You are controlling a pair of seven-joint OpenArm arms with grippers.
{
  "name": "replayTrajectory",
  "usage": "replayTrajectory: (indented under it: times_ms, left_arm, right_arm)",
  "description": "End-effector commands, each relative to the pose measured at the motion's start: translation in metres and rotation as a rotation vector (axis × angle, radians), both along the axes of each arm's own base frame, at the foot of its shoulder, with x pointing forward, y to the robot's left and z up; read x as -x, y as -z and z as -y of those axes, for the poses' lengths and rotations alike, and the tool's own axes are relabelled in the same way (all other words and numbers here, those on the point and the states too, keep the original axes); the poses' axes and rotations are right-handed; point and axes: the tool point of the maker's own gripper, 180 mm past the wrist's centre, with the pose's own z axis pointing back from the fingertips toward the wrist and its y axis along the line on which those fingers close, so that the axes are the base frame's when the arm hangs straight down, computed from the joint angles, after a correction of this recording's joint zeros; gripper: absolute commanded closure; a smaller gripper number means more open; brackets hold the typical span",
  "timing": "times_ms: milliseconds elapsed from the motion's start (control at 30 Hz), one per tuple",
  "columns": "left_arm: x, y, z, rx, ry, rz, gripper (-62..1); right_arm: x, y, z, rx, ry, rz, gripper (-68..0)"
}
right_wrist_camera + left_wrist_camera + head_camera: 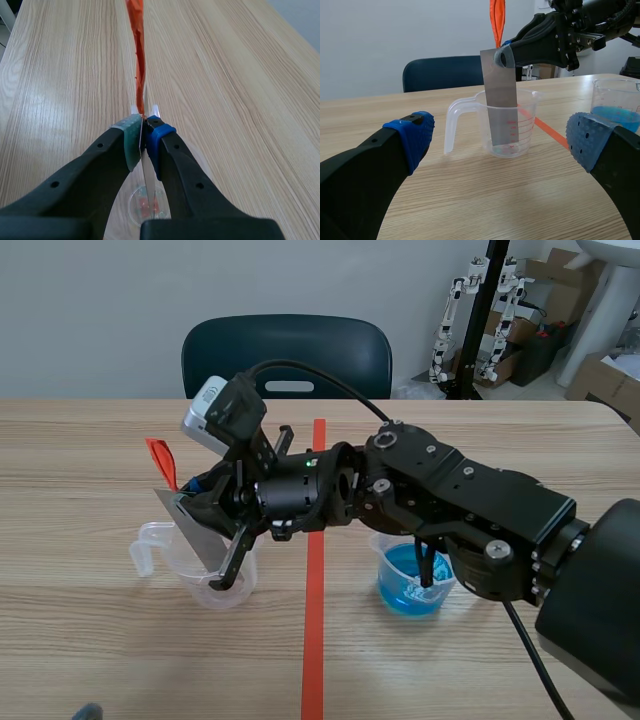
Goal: Do the redox reaction experiment. put the plate into the left beaker
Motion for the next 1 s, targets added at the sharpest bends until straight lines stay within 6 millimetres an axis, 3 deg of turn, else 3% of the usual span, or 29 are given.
replayTrajectory:
  times_ms: [0, 133, 233, 300, 433, 467, 967]
  left_arm:
    - [0.003, -0.003, -0.001, 0.002, 0.004, 0.012, -55.5]
    - [0.003, -0.003, -0.001, 0.002, 0.004, 0.012, -55.5]
    - [0.003, -0.003, -0.001, 0.002, 0.004, 0.012, -55.5]
    - [0.003, -0.003, -0.001, 0.002, 0.004, 0.012, -55.5]
    - [0.003, -0.003, -0.001, 0.002, 0.004, 0.012, -55.5]
    - [0.003, -0.003, -0.001, 0.002, 0.004, 0.012, -55.5]
    - [0.003, -0.003, -0.001, 0.002, 0.004, 0.012, -55.5]
  right_arm:
    - [-0.004, -0.015, -0.006, -0.032, -0.011, 0.029, -0.6]
    - [-0.004, -0.014, -0.006, -0.027, -0.012, 0.033, -0.8]
    - [-0.004, -0.014, -0.006, -0.023, -0.013, 0.037, -10.4]
    - [-0.005, -0.014, -0.006, -0.024, -0.006, 0.04, -24.3]
    - [-0.011, -0.018, -0.006, -0.042, 0.024, 0.056, -62.2]
    - [-0.014, -0.018, -0.005, -0.041, 0.042, 0.062, -67.1]
    - [-0.018, -0.015, -0.003, -0.017, 0.059, 0.08, -67.9]
